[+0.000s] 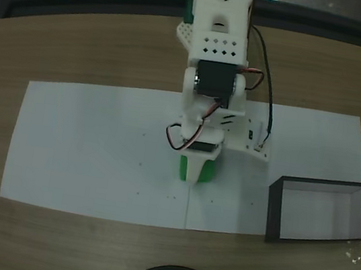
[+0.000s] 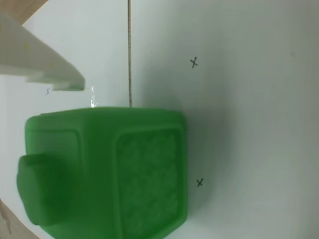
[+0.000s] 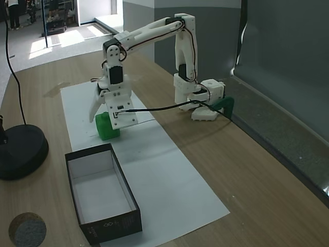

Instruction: Grab a green square and put it in the box.

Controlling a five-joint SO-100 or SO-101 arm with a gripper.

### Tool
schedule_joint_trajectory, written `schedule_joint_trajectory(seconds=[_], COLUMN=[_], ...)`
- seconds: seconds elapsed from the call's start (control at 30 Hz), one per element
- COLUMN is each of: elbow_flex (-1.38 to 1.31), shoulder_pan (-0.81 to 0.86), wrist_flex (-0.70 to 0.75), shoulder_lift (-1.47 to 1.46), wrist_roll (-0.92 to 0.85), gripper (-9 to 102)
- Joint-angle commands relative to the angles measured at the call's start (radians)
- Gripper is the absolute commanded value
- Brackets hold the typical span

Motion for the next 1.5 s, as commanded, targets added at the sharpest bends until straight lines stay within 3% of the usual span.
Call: schedule_joint_trajectory(seconds=[0.0,0.37,0.53,0.67,0.9,1.07,1.27,1.47], elbow_flex=[-0.055,-0.058,-0.140,-0.322,-0.851,-1.077,-1.091,-1.101], shoulder_pan=[0.002,0.002,0.002,-0.011,-0.060,-0.189,-0.413,-0.531], wrist_flex=[-0.005,-0.041,-0.021,0.092,0.411,0.465,0.430,0.368], shoulder_lift=[0.002,-0.021,-0.020,-0.018,-0.021,-0.032,-0.048,-0.147], wrist_roll=[0.006,0.006,0.005,0.005,-0.002,-0.003,-0.005,-0.040], gripper=[34,16,14,14,15,15,15,15])
